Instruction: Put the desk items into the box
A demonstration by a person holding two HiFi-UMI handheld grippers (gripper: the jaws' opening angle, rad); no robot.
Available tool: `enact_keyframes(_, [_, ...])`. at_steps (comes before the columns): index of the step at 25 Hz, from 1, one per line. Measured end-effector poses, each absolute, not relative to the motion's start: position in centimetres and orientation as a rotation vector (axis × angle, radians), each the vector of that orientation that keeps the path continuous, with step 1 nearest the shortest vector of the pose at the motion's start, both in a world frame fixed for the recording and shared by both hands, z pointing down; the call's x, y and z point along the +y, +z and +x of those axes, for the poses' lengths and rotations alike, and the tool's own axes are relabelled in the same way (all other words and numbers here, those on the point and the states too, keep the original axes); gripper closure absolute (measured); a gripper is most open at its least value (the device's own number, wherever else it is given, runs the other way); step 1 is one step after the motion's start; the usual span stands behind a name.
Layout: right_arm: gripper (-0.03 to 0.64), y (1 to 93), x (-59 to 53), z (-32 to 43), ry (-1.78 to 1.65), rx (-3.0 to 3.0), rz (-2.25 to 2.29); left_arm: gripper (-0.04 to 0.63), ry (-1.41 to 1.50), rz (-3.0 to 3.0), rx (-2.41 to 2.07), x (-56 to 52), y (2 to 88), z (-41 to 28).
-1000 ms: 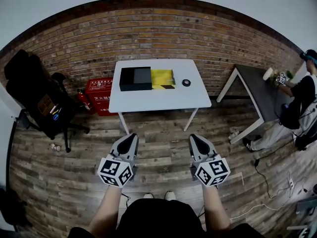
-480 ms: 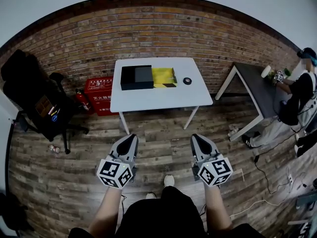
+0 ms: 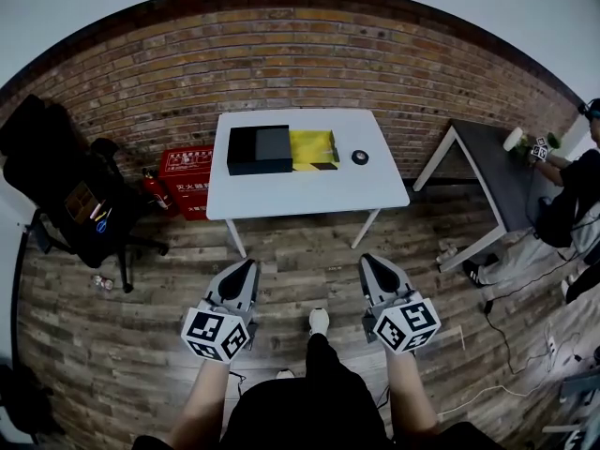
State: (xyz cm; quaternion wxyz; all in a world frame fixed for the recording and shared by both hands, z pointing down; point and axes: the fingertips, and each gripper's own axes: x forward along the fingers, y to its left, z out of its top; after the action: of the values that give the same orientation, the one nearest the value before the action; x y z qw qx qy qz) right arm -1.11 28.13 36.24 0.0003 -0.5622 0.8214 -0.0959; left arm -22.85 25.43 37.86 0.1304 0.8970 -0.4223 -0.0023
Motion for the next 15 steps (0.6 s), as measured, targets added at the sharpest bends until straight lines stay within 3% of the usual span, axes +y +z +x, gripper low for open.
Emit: enact_keyframes(15, [0.595, 36.8, 11.3, 6.7, -0.342, 2.656, -1.68, 0.583, 0.033, 2.563, -1.294, 11.1, 37.7, -15.1])
